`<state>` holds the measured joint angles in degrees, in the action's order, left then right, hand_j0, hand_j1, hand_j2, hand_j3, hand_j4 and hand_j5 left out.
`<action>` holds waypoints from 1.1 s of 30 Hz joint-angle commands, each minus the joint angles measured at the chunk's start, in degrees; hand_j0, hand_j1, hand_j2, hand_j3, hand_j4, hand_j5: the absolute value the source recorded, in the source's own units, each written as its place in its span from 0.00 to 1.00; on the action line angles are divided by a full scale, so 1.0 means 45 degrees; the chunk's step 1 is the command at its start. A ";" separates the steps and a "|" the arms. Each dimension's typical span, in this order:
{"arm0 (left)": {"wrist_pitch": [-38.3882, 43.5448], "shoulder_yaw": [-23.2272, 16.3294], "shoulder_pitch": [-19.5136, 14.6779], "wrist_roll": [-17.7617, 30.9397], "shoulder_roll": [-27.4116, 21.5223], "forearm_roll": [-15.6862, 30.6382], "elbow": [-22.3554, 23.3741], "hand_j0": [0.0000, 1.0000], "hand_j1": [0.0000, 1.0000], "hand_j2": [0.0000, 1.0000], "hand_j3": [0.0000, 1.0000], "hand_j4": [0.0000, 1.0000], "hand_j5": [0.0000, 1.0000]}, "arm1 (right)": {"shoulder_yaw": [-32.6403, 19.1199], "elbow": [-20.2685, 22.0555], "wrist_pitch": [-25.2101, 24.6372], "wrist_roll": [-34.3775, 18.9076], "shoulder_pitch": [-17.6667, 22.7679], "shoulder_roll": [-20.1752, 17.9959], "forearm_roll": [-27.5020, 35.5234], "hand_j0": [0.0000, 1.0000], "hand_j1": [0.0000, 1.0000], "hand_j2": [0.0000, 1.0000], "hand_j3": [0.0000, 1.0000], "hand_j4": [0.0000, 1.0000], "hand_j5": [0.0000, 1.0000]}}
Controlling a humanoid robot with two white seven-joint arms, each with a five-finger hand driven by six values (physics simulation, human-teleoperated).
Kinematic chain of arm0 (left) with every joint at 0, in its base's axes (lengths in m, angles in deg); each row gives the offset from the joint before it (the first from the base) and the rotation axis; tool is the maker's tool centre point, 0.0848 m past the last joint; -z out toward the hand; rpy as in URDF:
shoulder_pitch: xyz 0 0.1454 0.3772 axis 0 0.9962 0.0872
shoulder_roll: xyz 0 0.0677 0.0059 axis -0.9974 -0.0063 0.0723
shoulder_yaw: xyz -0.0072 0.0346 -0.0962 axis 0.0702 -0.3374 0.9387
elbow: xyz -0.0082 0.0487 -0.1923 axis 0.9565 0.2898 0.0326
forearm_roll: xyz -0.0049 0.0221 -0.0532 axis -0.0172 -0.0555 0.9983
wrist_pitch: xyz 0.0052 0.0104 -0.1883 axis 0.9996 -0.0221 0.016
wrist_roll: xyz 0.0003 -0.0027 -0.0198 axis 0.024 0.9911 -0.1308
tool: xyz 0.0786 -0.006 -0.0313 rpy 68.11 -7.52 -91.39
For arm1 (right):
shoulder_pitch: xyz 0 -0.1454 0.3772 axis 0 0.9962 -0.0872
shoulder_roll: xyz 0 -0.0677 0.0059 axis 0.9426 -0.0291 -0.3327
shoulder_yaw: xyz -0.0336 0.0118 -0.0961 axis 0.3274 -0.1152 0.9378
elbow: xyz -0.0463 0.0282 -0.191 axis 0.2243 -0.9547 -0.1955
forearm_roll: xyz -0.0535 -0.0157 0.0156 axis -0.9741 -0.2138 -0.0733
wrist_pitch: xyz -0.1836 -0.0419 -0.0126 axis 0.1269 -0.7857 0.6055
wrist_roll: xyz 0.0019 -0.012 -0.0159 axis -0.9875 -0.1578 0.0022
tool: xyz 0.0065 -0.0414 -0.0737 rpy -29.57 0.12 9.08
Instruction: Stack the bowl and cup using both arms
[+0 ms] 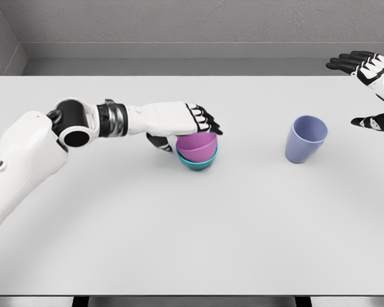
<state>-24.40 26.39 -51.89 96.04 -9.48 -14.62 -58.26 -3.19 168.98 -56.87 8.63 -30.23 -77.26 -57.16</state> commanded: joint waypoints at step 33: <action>0.0027 0.1408 0.0703 -0.0026 -0.5009 0.4586 0.1698 1.00 1.00 1.00 1.00 1.00 1.00 | -0.0025 0.0023 0.0019 0.0008 0.0039 0.0237 0.0086 1.00 1.00 1.00 1.00 1.00 1.00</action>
<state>-24.41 32.65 -48.73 95.95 -31.93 5.72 -50.64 -3.27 169.05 -56.78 8.63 -30.05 -76.05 -57.11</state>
